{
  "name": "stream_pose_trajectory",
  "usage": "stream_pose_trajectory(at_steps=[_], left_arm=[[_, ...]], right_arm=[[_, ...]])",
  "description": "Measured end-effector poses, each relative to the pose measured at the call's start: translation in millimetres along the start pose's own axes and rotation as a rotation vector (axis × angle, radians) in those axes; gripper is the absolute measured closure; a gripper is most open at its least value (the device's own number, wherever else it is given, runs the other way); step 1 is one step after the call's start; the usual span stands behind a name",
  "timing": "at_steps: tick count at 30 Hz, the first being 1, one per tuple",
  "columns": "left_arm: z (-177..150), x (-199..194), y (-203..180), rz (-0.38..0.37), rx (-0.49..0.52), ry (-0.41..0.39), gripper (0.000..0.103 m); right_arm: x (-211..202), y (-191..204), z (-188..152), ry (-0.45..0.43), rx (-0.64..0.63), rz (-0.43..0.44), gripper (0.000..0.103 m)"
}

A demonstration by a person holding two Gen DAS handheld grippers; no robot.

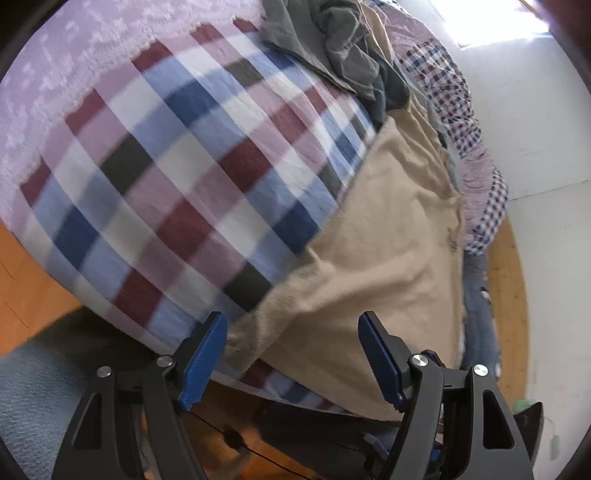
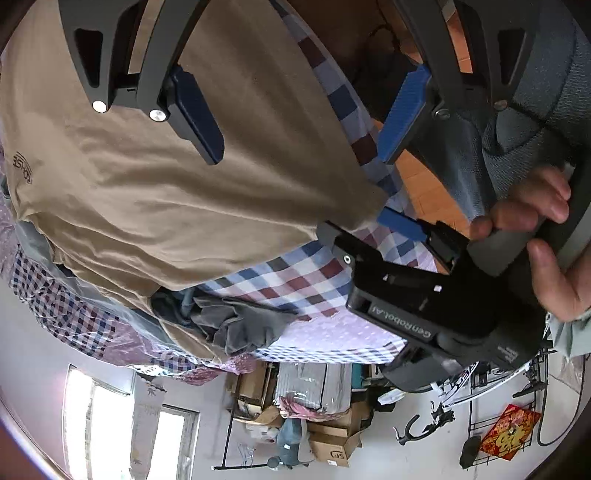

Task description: Fold clothes

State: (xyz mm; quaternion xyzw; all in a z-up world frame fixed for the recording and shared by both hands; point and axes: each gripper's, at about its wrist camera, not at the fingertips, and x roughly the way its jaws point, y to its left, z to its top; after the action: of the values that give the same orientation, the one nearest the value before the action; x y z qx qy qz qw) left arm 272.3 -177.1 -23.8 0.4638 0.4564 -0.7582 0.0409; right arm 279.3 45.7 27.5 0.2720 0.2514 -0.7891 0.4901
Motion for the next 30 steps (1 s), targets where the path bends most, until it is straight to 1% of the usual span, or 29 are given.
stream_pose_trajectory(at_steps=[1, 3, 4, 5, 6, 7, 8, 9, 13, 15, 17, 19, 21, 23, 24, 25, 26, 28, 30], left_arm=[[0, 1, 2, 0.006, -0.004, 0.000, 0.028], [0, 8, 3, 0.014, -0.007, 0.029, 0.047], [0, 12, 3, 0.020, -0.007, 0.046, 0.068], [-1, 13, 3, 0.013, -0.006, 0.056, 0.080], [-1, 12, 3, -0.004, -0.004, 0.059, 0.082], [-1, 11, 3, -0.021, -0.003, 0.062, 0.086], [-1, 10, 2, -0.039, -0.001, 0.064, 0.095], [-1, 7, 3, -0.068, -0.004, 0.064, 0.097], [1, -5, 6, -0.251, -0.040, 0.075, 0.099], [3, -9, 8, -0.339, -0.058, 0.088, 0.099], [5, -13, 10, -0.420, -0.077, 0.100, 0.099], [6, -13, 13, -0.469, -0.098, 0.113, 0.099], [8, -13, 16, -0.500, -0.123, 0.123, 0.099], [10, -13, 18, -0.526, -0.144, 0.129, 0.099], [12, -12, 17, -0.534, -0.150, 0.128, 0.099], [13, -13, 17, -0.546, -0.158, 0.126, 0.099], [13, -13, 17, -0.561, -0.167, 0.122, 0.099], [14, -13, 18, -0.552, -0.175, 0.109, 0.099], [13, -13, 19, -0.530, -0.180, 0.094, 0.088]], right_arm=[[1, 0, 0, 0.002, 0.000, -0.002, 0.015], [2, 2, -1, 0.004, -0.009, -0.008, 0.015], [2, 4, 0, 0.002, -0.021, -0.014, 0.015], [3, 7, 0, -0.002, -0.035, -0.019, 0.015], [3, 10, 0, -0.005, -0.048, -0.025, 0.015], [4, 13, 1, -0.008, -0.061, -0.030, 0.015], [4, 17, 1, -0.018, -0.082, -0.041, 0.015], [4, 22, 2, -0.031, -0.106, -0.052, 0.015], [3, 44, 8, -0.099, -0.199, -0.104, 0.016], [5, 53, 11, -0.125, -0.234, -0.133, 0.019], [10, 62, 13, -0.140, -0.281, -0.189, 0.032], [16, 69, 14, -0.146, -0.330, -0.240, 0.038], [21, 76, 13, -0.155, -0.376, -0.284, 0.042], [28, 80, 13, -0.153, -0.423, -0.348, 0.060], [32, 81, 13, -0.151, -0.446, -0.381, 0.065], [36, 81, 13, -0.140, -0.463, -0.415, 0.072], [40, 80, 13, -0.131, -0.471, -0.431, 0.085], [43, 74, 16, -0.123, -0.456, -0.433, 0.103], [40, 69, 19, -0.131, -0.432, -0.420, 0.103]])
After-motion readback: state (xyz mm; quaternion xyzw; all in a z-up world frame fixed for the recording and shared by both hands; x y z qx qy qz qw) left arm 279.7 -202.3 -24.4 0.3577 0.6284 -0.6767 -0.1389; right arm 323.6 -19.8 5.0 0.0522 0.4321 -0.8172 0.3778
